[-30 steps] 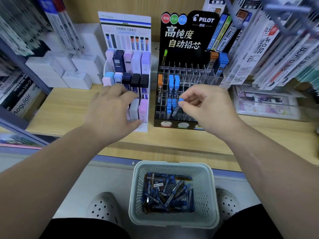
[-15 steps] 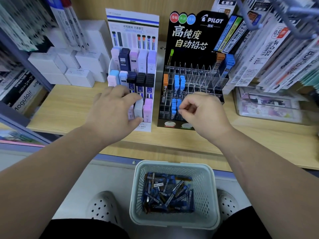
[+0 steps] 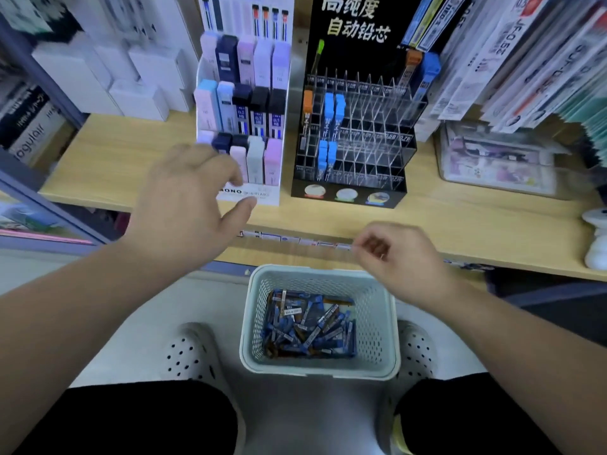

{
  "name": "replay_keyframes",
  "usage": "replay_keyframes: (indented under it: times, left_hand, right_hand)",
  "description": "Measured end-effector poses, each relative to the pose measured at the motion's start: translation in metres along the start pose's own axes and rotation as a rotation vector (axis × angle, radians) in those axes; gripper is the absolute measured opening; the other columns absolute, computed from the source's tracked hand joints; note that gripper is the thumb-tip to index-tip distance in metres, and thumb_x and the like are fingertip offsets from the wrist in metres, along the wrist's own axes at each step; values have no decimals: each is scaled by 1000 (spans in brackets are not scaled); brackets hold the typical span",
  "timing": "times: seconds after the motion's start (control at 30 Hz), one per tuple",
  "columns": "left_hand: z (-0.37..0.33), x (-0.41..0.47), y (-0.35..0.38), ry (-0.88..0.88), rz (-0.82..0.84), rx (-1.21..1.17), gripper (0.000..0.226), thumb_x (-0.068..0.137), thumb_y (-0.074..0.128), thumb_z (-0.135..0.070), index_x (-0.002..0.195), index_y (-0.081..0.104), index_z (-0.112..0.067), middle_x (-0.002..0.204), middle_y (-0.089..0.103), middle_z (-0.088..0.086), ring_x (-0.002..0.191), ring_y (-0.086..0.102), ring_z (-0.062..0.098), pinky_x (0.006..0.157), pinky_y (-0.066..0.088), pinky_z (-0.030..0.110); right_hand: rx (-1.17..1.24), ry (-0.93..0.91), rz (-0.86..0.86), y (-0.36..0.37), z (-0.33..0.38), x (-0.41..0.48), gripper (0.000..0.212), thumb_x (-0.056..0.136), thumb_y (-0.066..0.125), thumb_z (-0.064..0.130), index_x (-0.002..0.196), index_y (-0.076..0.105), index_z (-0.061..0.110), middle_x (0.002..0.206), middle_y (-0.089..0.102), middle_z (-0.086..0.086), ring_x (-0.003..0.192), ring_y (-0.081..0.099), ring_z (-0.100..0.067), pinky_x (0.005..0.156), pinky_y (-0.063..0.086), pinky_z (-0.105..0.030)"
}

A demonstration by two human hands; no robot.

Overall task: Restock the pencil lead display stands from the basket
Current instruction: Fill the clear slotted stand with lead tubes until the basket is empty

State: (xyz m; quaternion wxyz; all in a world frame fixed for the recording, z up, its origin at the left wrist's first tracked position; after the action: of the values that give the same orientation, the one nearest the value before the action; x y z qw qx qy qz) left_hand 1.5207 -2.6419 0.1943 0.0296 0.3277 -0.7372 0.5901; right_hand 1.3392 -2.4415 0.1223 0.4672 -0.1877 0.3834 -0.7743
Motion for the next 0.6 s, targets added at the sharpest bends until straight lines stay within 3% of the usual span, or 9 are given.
replay_keyframes:
  times: [0.1,0.17,0.23,0.33,0.4,0.47,0.53,0.6]
  left_hand:
    - [19,-48,35,-231,203,-155,16,87,71,-32,87,62,-20,78,57,-4,72,53,18,68,45,35]
    - [35,-90,71,-403,442,-162,21,87,72,-38,99,62,-24,88,60,-6,73,55,13,70,44,32]
    - [46,-132,104,-510,675,-138,33,89,64,-48,115,58,-27,101,61,-7,77,58,11,73,42,30]
    - [57,-175,145,-621,826,-173,48,93,57,-53,132,52,-26,113,59,-4,84,57,12,81,44,29]
    - [63,-192,171,-716,855,-212,55,95,52,-54,141,46,-23,120,59,-1,94,56,15,90,45,32]
    - [64,-201,194,-779,854,-263,59,96,46,-56,144,43,-21,122,60,2,100,57,17,89,45,32]
    - [61,-208,212,-795,812,-324,49,98,43,-54,137,47,-24,115,62,2,98,60,20,84,46,33]
    - [55,-212,224,-787,761,-356,30,100,42,-49,119,52,-27,101,61,0,91,60,22,75,47,35]
  right_hand:
    - [22,301,325,68,-47,-25,9,94,69,36,97,69,27,95,70,11,85,65,-3,87,56,-35]
    - [82,529,490,108,-75,-39,30,96,66,43,115,68,21,122,67,2,103,63,-13,96,51,-34]
    - [124,711,563,137,-95,-50,46,99,62,43,128,63,8,133,61,-10,113,59,-24,98,46,-35]
    - [279,971,470,177,-131,-61,61,98,63,43,138,53,-2,124,63,-21,107,61,-31,87,46,-33]
    - [399,1128,392,205,-154,-69,70,95,66,44,146,45,1,142,55,-19,121,57,-34,92,45,-35]
    - [454,1225,308,227,-171,-72,62,94,69,43,139,52,4,139,56,-16,113,57,-31,93,44,-37]
    - [451,1286,212,241,-183,-70,50,90,73,44,121,60,7,117,64,-13,90,58,-26,83,48,-35]
    - [424,1312,126,250,-189,-64,63,79,79,55,114,57,7,109,63,-11,88,58,-26,83,54,-37]
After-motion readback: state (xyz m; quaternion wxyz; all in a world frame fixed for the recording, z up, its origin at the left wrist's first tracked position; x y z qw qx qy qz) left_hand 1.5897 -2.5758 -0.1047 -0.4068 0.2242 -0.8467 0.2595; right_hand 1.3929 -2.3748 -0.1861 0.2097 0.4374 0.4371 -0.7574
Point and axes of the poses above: each hand's wrist, its own x-axis towards the middle knuckle, its own y-axis out of the palm, z = x × y, the point moved 7 cm from there along x, towards the middle knuckle
